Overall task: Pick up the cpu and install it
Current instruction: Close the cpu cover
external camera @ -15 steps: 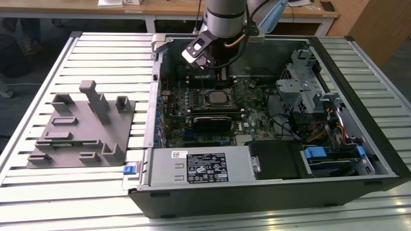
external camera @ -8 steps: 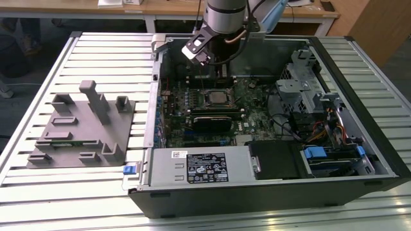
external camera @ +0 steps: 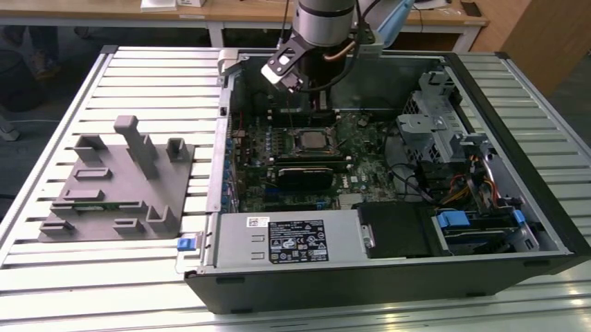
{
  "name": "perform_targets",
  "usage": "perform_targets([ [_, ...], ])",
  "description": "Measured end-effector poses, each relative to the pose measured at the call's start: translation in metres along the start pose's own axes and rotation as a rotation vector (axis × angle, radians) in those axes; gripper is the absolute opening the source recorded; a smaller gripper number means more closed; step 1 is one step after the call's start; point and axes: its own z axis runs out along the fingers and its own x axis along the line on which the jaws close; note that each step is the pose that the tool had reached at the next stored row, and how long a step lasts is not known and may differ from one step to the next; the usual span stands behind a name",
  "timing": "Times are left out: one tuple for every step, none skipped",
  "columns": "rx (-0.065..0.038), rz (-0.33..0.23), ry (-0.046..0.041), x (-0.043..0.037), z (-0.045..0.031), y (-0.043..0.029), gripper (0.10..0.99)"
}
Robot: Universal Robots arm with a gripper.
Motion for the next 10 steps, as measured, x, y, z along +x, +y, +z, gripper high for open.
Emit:
perform_targets([
  [0.0,0.0,0.0,-0.0002,-0.0001,0.0,0.106],
  [0.0,0.0,-0.0004,-0.0002,-0.0007,0.0,0.106],
  [0.0,0.0,-0.0003,-0.0002,-0.0016,0.0,0.106],
  [0.0,0.0,0.0,-0.0002,-0.003,0.0001,0.106],
  [0.0,0.0,0.0,-0.0002,-0.0046,0.0002,0.106],
  [0.0,0.0,0.0001,-0.0002,-0.0063,0.0003,0.106],
  [0.0,0.0,0.0002,-0.0001,-0.0084,0.0004,0.106],
  [0.0,0.0,0.0,-0.0001,-0.0109,0.0004,0.106],
  [0.0,0.0,-0.0002,-0.0001,-0.013,0.0005,0.106],
  [0.0,0.0,0.0,-0.0001,-0.0149,0.0006,0.106],
])
